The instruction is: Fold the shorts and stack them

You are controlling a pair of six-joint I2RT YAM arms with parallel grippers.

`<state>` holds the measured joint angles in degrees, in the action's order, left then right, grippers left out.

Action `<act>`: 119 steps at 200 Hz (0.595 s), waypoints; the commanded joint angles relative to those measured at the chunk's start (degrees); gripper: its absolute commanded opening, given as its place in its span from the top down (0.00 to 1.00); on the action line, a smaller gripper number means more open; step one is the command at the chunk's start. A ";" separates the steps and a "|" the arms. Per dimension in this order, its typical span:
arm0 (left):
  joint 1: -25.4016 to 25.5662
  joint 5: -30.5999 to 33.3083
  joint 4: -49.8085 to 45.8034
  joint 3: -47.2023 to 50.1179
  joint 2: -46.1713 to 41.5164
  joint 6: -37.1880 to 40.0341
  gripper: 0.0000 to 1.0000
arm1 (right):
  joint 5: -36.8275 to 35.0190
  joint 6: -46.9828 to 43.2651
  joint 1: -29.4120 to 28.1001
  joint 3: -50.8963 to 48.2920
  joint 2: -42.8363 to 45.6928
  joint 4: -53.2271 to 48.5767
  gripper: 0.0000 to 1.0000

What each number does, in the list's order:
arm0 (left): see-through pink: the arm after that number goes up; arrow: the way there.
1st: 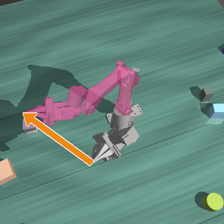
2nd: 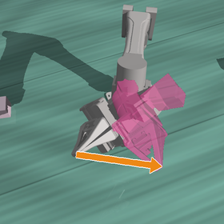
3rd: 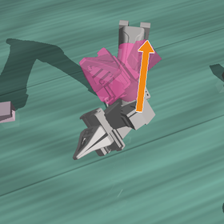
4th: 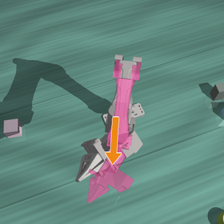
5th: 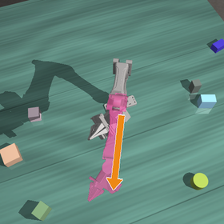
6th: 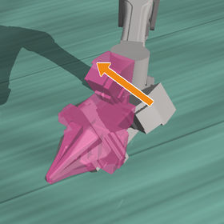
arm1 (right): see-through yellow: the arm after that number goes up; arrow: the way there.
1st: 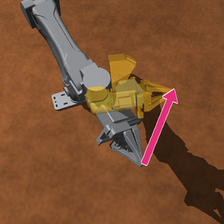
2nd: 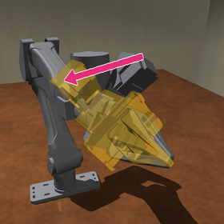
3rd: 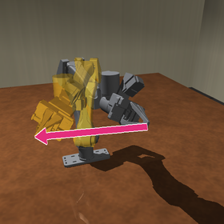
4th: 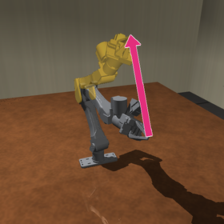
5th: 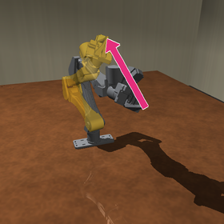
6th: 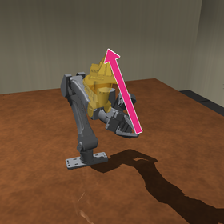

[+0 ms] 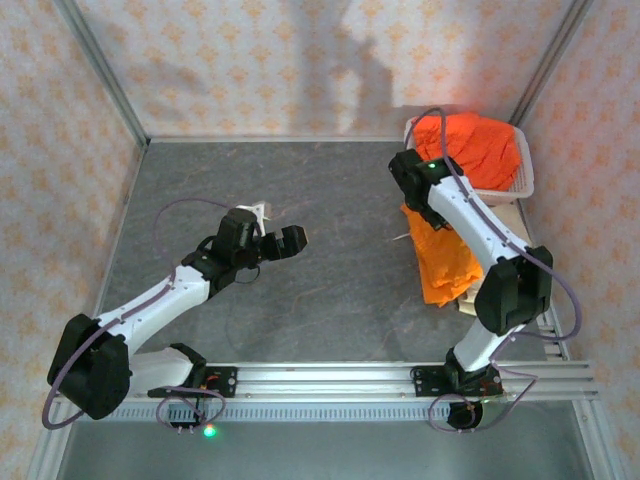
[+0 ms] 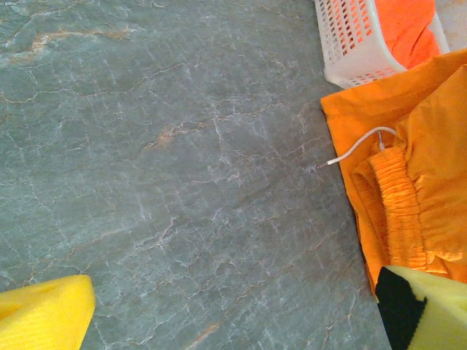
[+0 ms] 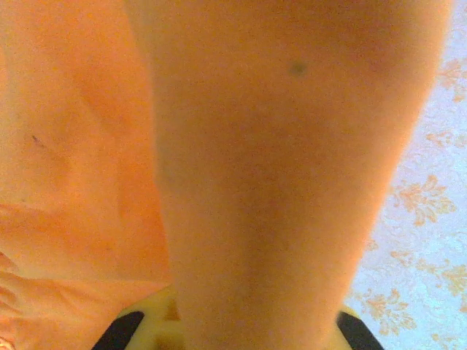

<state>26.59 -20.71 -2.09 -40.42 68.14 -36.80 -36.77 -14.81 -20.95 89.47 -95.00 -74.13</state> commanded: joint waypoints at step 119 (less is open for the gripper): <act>-0.68 0.58 -0.57 -2.98 0.05 1.90 0.00 | -11.88 -9.26 9.00 -6.29 6.00 12.69 0.99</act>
<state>26.48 -20.53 -2.33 -41.58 68.07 -35.94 -43.11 -21.50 -13.85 84.66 -88.47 -66.81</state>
